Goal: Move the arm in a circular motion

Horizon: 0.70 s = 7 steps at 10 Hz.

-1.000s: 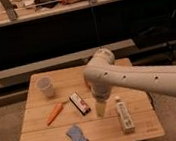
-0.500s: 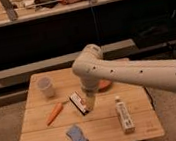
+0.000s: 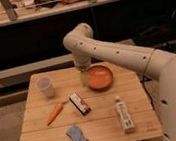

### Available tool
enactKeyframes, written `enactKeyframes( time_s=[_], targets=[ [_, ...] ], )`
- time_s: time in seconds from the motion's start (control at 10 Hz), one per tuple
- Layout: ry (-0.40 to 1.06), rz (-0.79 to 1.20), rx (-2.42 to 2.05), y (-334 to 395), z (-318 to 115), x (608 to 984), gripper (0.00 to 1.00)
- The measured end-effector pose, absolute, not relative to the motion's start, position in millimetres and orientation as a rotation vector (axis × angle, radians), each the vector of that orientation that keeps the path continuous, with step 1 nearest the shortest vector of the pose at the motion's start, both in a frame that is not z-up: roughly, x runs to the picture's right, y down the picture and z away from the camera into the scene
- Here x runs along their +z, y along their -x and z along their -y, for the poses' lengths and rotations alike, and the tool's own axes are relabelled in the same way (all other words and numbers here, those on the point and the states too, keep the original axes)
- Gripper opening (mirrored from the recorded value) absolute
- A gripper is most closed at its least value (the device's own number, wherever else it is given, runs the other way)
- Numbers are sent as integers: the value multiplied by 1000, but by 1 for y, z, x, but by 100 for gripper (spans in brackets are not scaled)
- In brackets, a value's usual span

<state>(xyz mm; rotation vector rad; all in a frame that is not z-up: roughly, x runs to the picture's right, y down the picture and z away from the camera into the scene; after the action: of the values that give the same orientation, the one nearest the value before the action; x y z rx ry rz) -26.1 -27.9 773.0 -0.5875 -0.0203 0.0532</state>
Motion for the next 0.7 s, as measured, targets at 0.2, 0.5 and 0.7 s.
enactKeyframes(
  time_s=[0.2, 0.5, 0.7],
  targets=[
    [583, 25, 19, 41, 69, 800, 80],
    [581, 32, 69, 27, 105, 828, 80],
    [581, 26, 109, 3, 116, 842, 80]
  ],
)
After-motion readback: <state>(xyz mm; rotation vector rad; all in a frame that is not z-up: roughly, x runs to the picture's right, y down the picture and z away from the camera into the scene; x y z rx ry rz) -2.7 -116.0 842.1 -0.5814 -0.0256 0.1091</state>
